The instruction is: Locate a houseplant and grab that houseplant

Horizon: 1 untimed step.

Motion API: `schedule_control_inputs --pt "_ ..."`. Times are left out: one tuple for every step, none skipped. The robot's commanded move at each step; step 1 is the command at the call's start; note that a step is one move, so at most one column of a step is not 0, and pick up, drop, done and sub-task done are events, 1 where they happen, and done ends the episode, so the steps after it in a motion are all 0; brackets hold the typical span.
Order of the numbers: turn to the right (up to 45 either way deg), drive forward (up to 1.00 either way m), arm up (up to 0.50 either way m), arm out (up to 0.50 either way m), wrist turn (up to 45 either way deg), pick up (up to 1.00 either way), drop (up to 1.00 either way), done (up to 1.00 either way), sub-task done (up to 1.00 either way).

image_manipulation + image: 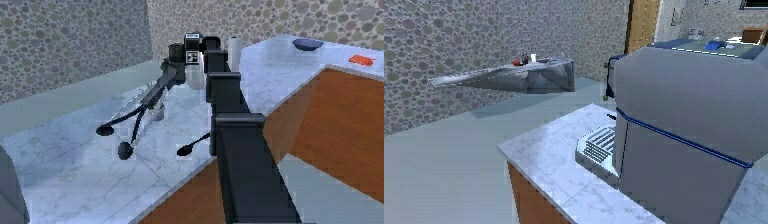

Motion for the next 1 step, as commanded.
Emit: schedule_control_inputs --pt "0.0 0.00 0.00 0.00 45.0 0.00 0.00 0.00 0.00"
